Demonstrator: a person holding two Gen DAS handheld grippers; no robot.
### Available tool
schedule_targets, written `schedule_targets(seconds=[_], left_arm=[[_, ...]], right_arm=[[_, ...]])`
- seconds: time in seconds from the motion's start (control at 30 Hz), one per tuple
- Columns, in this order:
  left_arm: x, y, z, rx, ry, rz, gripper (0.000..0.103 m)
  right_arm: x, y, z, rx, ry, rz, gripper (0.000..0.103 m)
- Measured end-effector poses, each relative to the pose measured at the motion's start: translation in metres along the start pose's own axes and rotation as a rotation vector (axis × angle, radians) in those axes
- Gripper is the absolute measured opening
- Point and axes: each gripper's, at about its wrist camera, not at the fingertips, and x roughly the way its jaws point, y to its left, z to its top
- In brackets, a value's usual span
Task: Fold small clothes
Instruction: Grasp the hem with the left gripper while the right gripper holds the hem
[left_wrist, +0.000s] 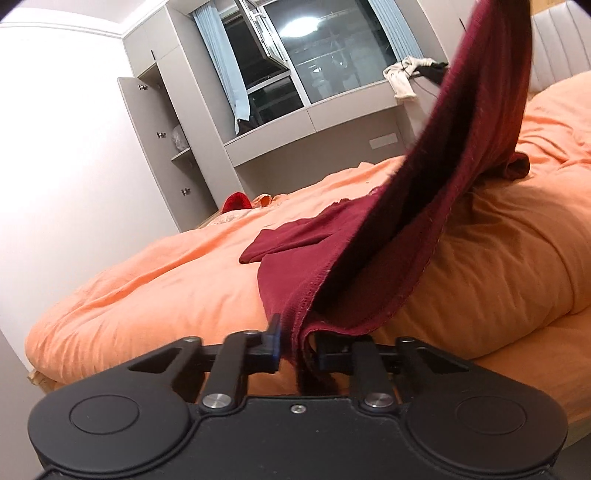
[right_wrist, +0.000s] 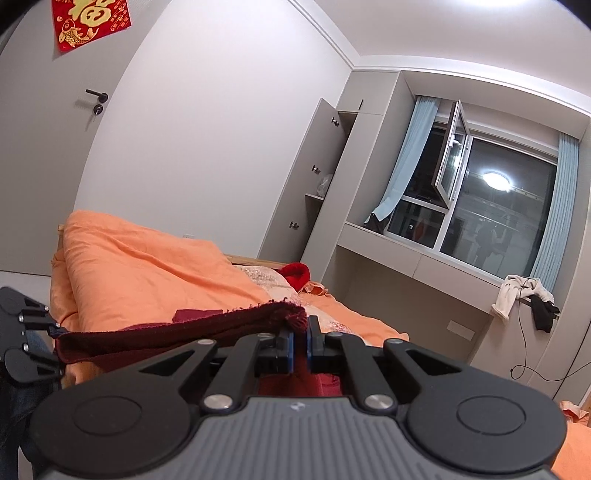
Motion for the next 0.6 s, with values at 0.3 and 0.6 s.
schedule_targets(seconds=[0.3, 0.6], left_arm=[[-0.007, 0.013, -0.001, 0.046, -0.057, 0.053, 0.011], [-0.023, 0.026, -0.001, 0.009, -0.072, 0.076, 0.005]], right_arm=[[-0.024, -0.002, -0.032, 0.089, 0.013, -0.034, 0.006], [-0.045, -0.002, -0.046, 0.145, -0.008, -0.045, 0.006]])
